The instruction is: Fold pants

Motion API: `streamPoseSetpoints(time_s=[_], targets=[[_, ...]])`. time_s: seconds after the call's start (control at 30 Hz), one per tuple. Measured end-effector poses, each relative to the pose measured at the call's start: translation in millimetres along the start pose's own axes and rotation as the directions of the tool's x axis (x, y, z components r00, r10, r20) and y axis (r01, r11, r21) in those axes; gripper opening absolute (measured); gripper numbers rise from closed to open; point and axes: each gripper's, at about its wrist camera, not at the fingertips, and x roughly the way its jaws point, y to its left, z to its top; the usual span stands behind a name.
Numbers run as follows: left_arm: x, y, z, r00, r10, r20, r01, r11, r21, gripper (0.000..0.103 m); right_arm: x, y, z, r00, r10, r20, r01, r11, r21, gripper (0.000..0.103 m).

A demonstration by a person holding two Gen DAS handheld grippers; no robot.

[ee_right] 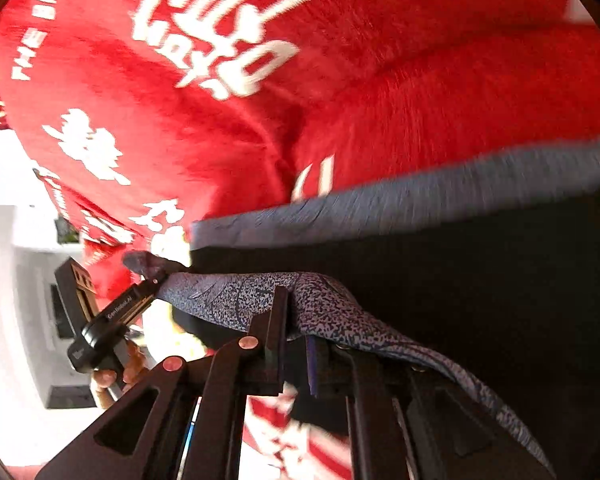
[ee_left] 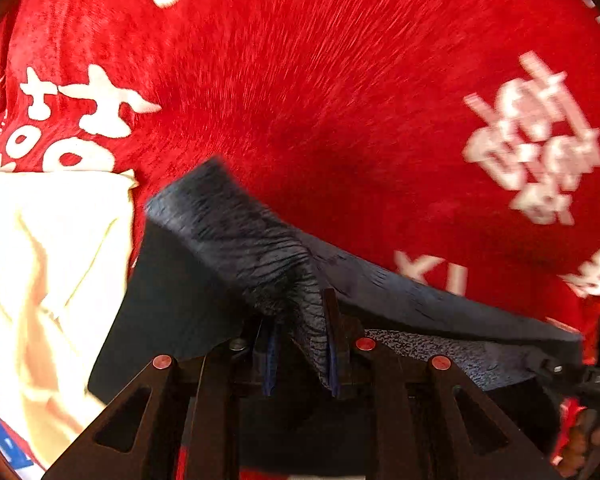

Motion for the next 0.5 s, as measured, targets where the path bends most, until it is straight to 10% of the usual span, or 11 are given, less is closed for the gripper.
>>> streamPoseSetpoints(time_s=[0.17, 0.3, 0.4, 0.5], targets=[[27.8, -0.9, 6.3, 0.998, 0.061, -0.004, -0.061, 0.998, -0.029, 0.041, 37.4, -26.3, 36.7, 0.998, -0.042, -0.052, 0.044, 0.998, 0.041, 0.009], [-3.1, -5.4, 16.5, 0.986, 0.156, 0.063, -0.156, 0.988, -0.011, 0.078, 33.4, -16.4, 41.0, 0.996, -0.057, -0.069, 0.058, 0.998, 0.002, 0.015], [-27.3, -11.7, 11.3, 0.987, 0.148, 0.062, -0.151, 0.988, 0.035, 0.078, 13.2, 8.2, 30.7, 0.989, -0.147, -0.033, 0.141, 0.979, -0.148, 0.036], [-25.4, -27.8, -6.4, 0.991, 0.135, 0.008, -0.135, 0.983, 0.126, 0.078, -8.4, 29.9, 15.0, 0.988, -0.152, -0.004, 0.146, 0.957, -0.252, 0.036]])
